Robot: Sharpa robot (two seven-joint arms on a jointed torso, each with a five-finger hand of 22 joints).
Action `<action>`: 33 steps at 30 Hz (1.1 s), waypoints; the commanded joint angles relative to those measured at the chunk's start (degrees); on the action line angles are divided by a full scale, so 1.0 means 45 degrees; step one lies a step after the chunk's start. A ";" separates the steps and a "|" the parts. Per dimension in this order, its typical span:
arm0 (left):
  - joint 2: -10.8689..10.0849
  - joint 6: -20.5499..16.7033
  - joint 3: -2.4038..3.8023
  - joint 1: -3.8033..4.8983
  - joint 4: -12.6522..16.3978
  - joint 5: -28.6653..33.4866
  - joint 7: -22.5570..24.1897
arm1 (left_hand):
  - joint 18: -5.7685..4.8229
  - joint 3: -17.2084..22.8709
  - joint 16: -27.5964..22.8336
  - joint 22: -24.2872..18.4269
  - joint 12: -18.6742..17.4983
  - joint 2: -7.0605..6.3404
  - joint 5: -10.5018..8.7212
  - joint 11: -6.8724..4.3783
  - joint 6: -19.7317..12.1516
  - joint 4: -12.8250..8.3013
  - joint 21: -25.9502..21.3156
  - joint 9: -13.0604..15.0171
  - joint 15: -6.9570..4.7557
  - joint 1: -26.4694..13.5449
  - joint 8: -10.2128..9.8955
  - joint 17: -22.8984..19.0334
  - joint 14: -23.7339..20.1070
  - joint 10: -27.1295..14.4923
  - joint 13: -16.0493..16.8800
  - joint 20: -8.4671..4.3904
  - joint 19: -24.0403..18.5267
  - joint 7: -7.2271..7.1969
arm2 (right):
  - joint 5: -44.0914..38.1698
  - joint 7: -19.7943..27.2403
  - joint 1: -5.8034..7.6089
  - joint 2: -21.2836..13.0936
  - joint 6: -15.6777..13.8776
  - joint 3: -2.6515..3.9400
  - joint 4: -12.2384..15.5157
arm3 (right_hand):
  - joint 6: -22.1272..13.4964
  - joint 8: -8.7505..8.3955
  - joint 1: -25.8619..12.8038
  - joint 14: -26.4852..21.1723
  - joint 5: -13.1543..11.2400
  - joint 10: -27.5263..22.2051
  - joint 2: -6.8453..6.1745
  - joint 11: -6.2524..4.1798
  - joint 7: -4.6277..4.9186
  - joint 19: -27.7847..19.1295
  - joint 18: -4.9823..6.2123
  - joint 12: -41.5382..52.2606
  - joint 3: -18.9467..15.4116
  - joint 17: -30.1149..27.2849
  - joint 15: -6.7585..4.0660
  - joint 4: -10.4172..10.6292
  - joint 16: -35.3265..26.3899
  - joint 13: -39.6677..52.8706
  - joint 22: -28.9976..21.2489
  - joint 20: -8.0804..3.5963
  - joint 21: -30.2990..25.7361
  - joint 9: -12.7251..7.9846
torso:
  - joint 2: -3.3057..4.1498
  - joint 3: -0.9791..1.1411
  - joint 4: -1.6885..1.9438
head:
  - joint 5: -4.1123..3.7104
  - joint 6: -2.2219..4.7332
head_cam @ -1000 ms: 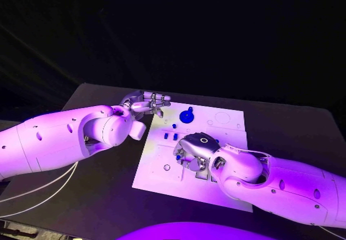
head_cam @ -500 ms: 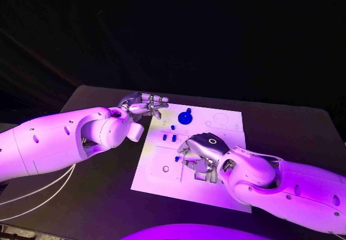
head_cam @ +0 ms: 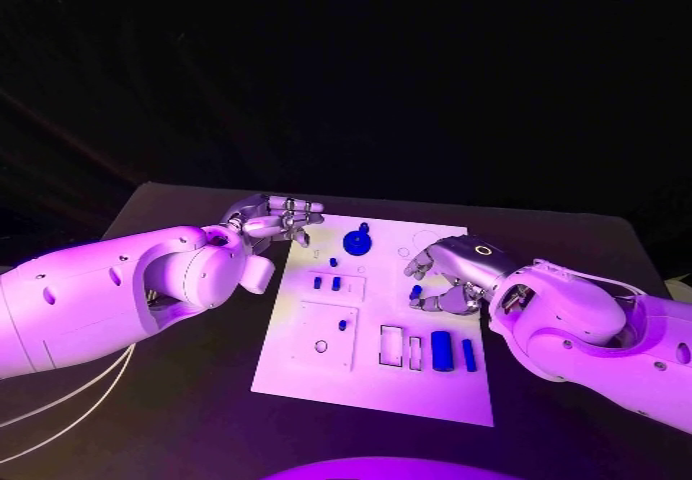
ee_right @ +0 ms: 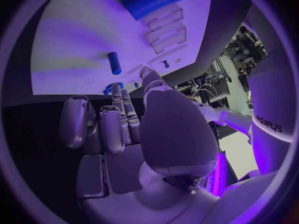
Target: Assemble the parts on the task board
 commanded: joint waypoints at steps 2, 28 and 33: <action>0.0033 0.0299 -0.0003 0.0013 0.0024 0.0015 0.0056 | 0.0061 -0.0089 -0.0076 -0.0022 0.0091 0.0127 -0.0001 0.0003 -0.0080 -0.0007 -0.0081 -0.0019 0.0024 -0.0007 -0.0049 -0.0016 -0.0033 -0.0099 -0.0006 0.0006 -0.0040 -0.0017 | 0.0052 -0.0035 0.0030 -0.0067 0.0729 -0.0028 -0.0094 | 0.0017 0.0040 0.0209 0.0452 -0.0124 -0.0154 0.0075 -0.0009 -0.0152 0.0041 0.0050 0.0110 -0.0189 -0.0039 -0.0011 0.0054 -0.0010 0.0008 0.1678 -0.0022 -0.0010 -0.0015 | -0.0008 0.0002 0.0006 | -0.0099 -0.0014; 0.0024 0.0328 -0.0015 0.0013 0.0024 0.0015 0.0035 | 0.0060 -0.0109 -0.0077 -0.0027 0.0108 0.0125 -0.0001 0.0007 -0.0091 0.0000 -0.0090 -0.0023 0.0028 -0.0024 -0.0044 -0.0022 -0.0033 -0.0116 -0.0006 0.0011 -0.0040 -0.0015 | -0.0272 -0.0121 -0.0079 0.0582 0.1153 -0.0152 -0.0759 | 0.0655 0.0141 0.1287 0.0488 -0.0709 0.0664 0.1049 -0.0283 -0.0121 0.0402 -0.0075 0.0779 0.0564 0.0005 -0.0232 0.0210 0.0063 -0.0018 0.1970 -0.0199 0.0560 0.0047 | 0.0003 -0.0014 0.0004 | -0.0059 -0.0069; 0.0021 0.0318 -0.0015 0.0013 0.0021 0.0015 0.0029 | 0.0061 -0.0117 -0.0078 -0.0031 0.0120 0.0132 0.0001 0.0007 -0.0098 0.0001 -0.0097 -0.0027 0.0030 -0.0026 -0.0040 -0.0027 -0.0033 -0.0128 -0.0005 0.0014 -0.0039 -0.0015 | -0.0256 -0.0112 -0.0111 0.0693 0.1173 -0.0157 -0.0894 | 0.0785 0.0131 0.1453 0.0520 -0.1057 0.0913 0.1112 -0.0361 -0.0082 0.0503 -0.0116 0.0749 0.0956 0.0110 -0.0340 0.0310 0.0139 -0.0083 0.2072 -0.0283 0.0768 0.0049 | 0.0001 -0.0014 0.0003 | -0.0050 -0.0080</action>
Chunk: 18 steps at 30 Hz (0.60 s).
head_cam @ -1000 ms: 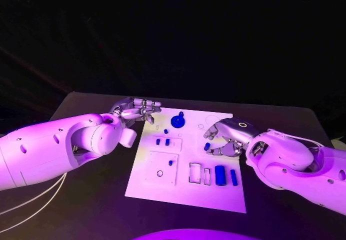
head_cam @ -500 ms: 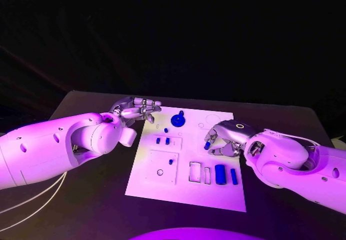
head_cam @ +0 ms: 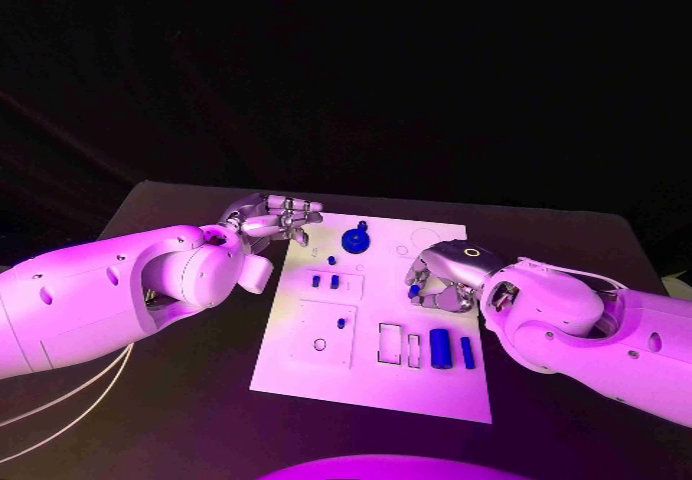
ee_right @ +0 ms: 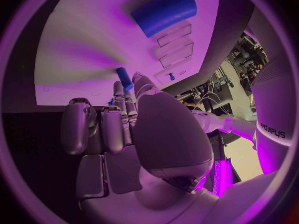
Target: Assemble the parts on the task board
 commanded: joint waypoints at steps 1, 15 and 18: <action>0.0013 0.0201 0.0007 0.0013 0.0029 0.0016 0.0036 | 0.0065 -0.0046 -0.0078 -0.0011 0.0072 0.0132 0.0001 -0.0035 -0.0098 0.0002 -0.0045 -0.0017 0.0009 -0.0026 -0.0040 -0.0020 -0.0013 -0.0086 -0.0005 0.0014 -0.0039 -0.0012 | -0.0172 -0.0023 -0.0032 0.0065 0.0252 -0.0012 -0.0083 | 0.0173 0.0048 0.0192 0.0534 -0.0092 0.0199 0.0008 -0.0025 -0.0020 0.0145 -0.0123 0.0021 0.0211 0.0054 -0.0163 0.0018 0.0078 -0.0024 0.2081 -0.0032 0.0110 0.0026 | -0.0003 0.0002 -0.0002 | 0.0009 -0.0009; 0.0006 0.0213 0.0007 0.0013 0.0043 0.0016 0.0003 | 0.0065 -0.0046 -0.0078 -0.0011 0.0072 0.0132 0.0001 -0.0035 -0.0098 0.0002 -0.0045 -0.0017 0.0009 -0.0026 -0.0040 -0.0020 -0.0013 -0.0086 -0.0005 0.0014 -0.0039 -0.0012 | -0.0271 -0.0155 -0.0052 0.0232 0.0423 -0.0039 -0.0354 | 0.0593 0.0126 0.0523 0.0557 -0.0422 0.0620 -0.0015 -0.0131 -0.0094 0.0239 -0.0170 -0.0091 0.1086 0.0137 -0.0274 0.0043 0.0146 -0.0120 0.2209 -0.0164 0.0315 0.0085 | -0.0007 0.0001 0.0005 | -0.0025 -0.0022; 0.0002 0.0206 0.0007 0.0013 0.0046 0.0016 -0.0003 | 0.0065 -0.0046 -0.0078 -0.0011 0.0072 0.0132 0.0001 -0.0035 -0.0098 0.0002 -0.0045 -0.0017 0.0009 -0.0026 -0.0040 -0.0020 -0.0013 -0.0086 -0.0005 0.0014 -0.0039 -0.0012 | -0.0297 -0.0157 -0.0055 0.0242 0.0373 -0.0044 -0.0363 | 0.0647 0.0137 0.0540 0.0558 -0.0437 0.0666 -0.0036 -0.0136 -0.0098 0.0248 -0.0175 -0.0111 0.1196 0.0145 -0.0275 0.0042 0.0153 -0.0131 0.2225 -0.0168 0.0337 0.0094 | -0.0005 -0.0001 0.0001 | -0.0020 -0.0024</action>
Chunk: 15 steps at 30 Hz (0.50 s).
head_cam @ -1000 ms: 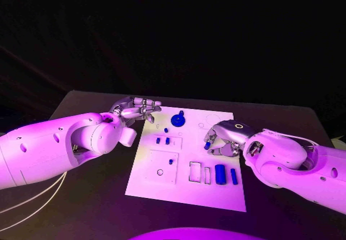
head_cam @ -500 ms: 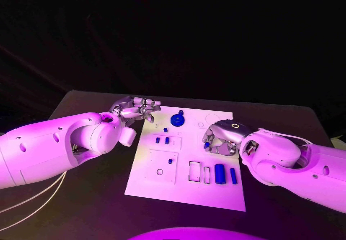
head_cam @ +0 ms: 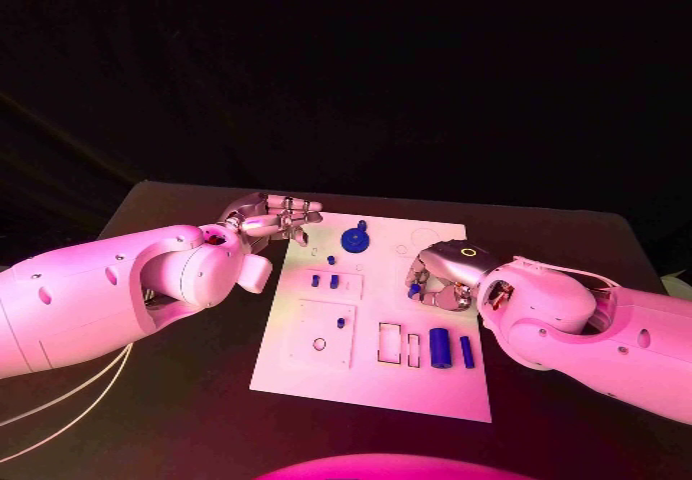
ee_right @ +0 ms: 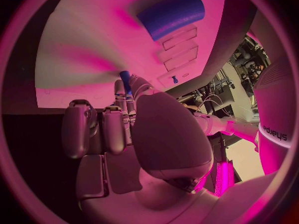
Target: Assemble the parts on the task board
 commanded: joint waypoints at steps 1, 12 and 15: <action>0.0008 0.0203 0.0008 0.0013 0.0044 0.0016 0.0023 | 0.0068 -0.0046 -0.0078 -0.0013 0.0072 0.0132 0.0001 -0.0037 -0.0097 0.0002 -0.0045 -0.0019 0.0004 -0.0026 -0.0040 -0.0022 -0.0008 -0.0085 -0.0005 0.0014 -0.0040 -0.0012 | -0.0250 -0.0095 -0.0020 0.0015 0.0153 -0.0013 -0.0004 | 0.0096 0.0041 0.0145 0.0572 -0.0068 0.0086 -0.0035 -0.0010 0.0006 0.0090 -0.0176 -0.0056 0.0121 0.0015 -0.0080 -0.0002 0.0091 -0.0023 0.2229 -0.0007 0.0089 0.0018 | -0.0002 -0.0006 -0.0002 | -0.0006 -0.0006; 0.0015 0.0208 0.0008 0.0013 0.0014 0.0016 0.0015 | 0.0070 -0.0047 -0.0079 -0.0017 0.0092 0.0152 0.0006 -0.0038 -0.0104 -0.0003 -0.0053 -0.0022 0.0003 -0.0014 -0.0032 -0.0028 -0.0006 -0.0099 -0.0003 0.0016 -0.0038 -0.0012 | -0.0227 0.0154 0.0002 -0.0314 -0.1407 0.0038 0.0622 | 0.0449 0.0157 0.0108 0.0602 -0.0171 0.0503 -0.0126 -0.0036 -0.0001 0.0282 -0.0267 -0.0066 0.0577 0.0131 -0.0045 0.0014 0.0177 -0.0016 0.2412 0.0009 0.0536 0.0097 | -0.0013 0.0003 -0.0001 | 0.0019 -0.0013; 0.0033 0.0209 0.0008 0.0013 -0.0016 0.0016 0.0018 | 0.0070 -0.0047 -0.0079 -0.0017 0.0092 0.0152 0.0006 -0.0038 -0.0104 -0.0003 -0.0053 -0.0022 0.0003 -0.0014 -0.0032 -0.0028 -0.0006 -0.0099 -0.0003 0.0016 -0.0038 -0.0012 | -0.0148 0.0177 0.0098 -0.0523 -0.1644 0.0105 0.1032 | 0.0482 0.0163 0.0124 0.0606 -0.0179 0.0542 -0.0148 -0.0044 0.0002 0.0303 -0.0276 -0.0087 0.0655 0.0150 -0.0045 -0.0002 0.0190 -0.0020 0.2433 0.0009 0.0585 0.0106 | -0.0016 -0.0001 0.0004 | 0.0024 0.0000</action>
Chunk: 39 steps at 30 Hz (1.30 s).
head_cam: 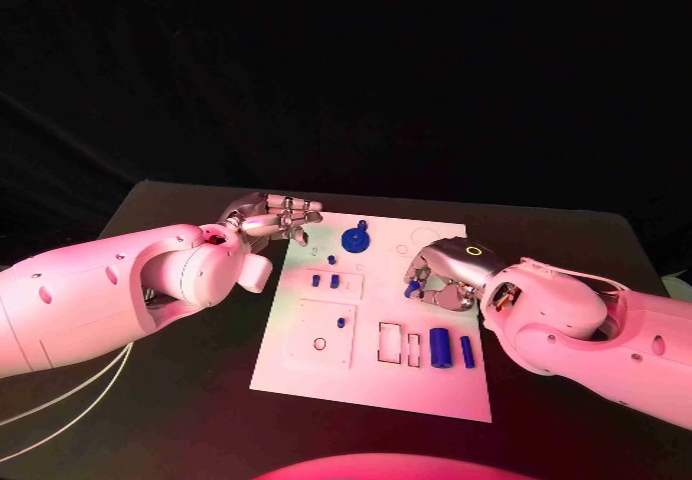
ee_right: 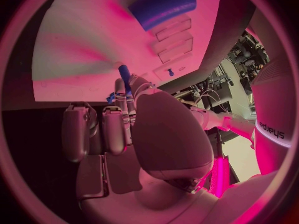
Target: Assemble the parts on the task board
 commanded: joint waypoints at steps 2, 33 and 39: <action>0.0045 0.0205 0.0008 0.0012 -0.0016 0.0016 0.0046 | 0.0073 -0.0048 -0.0079 -0.0019 0.0044 0.0152 0.0006 0.0009 -0.0104 -0.0003 -0.0054 -0.0012 0.0000 -0.0014 -0.0032 -0.0019 -0.0003 -0.0053 -0.0003 0.0017 -0.0037 -0.0011 | -0.0061 0.0150 0.0132 -0.0211 -0.0875 0.0076 0.0543 | 0.0083 0.0068 0.0076 0.0609 -0.0048 0.0119 -0.0100 0.0026 0.0001 0.0171 -0.0135 -0.0091 0.0142 0.0032 -0.0047 -0.0001 0.0088 -0.0003 0.2439 0.0009 0.0104 0.0008 | -0.0017 -0.0007 -0.0003 | 0.0011 0.0019; 0.0437 0.0292 0.0002 0.0009 -0.0217 0.0016 0.0055 | 0.0075 -0.0058 -0.0082 -0.0024 0.0066 0.0160 0.0007 0.0012 -0.0118 -0.0010 -0.0063 -0.0018 0.0002 -0.0007 -0.0024 -0.0027 -0.0005 -0.0079 -0.0003 0.0019 -0.0035 -0.0008 | 0.0591 0.1181 -0.1335 0.3286 -0.0732 -0.0147 0.0018 | 0.0127 0.0028 0.0123 0.0603 0.0102 0.0231 -0.0216 0.0070 0.0095 0.0127 -0.0111 -0.0270 0.0571 0.0013 -0.0021 -0.0130 0.0095 -0.0039 0.2438 0.0022 -0.0012 0.0028 | -0.0012 -0.0025 0.0027 | 0.0770 -0.0122; 0.0436 0.0305 0.0002 0.0009 -0.0220 0.0016 0.0046 | 0.0075 -0.0058 -0.0082 -0.0024 0.0066 0.0160 0.0007 0.0012 -0.0118 -0.0010 -0.0063 -0.0018 0.0002 -0.0007 -0.0024 -0.0027 -0.0005 -0.0079 -0.0003 0.0019 -0.0035 -0.0008 | 0.0454 0.1148 -0.1482 0.3520 -0.0544 -0.0201 -0.0434 | 0.0124 0.0025 0.0122 0.0601 0.0108 0.0232 -0.0219 0.0073 0.0099 0.0118 -0.0107 -0.0278 0.0586 0.0006 -0.0019 -0.0137 0.0092 -0.0041 0.2433 0.0023 -0.0034 0.0028 | -0.0008 -0.0020 0.0024 | 0.0866 -0.0185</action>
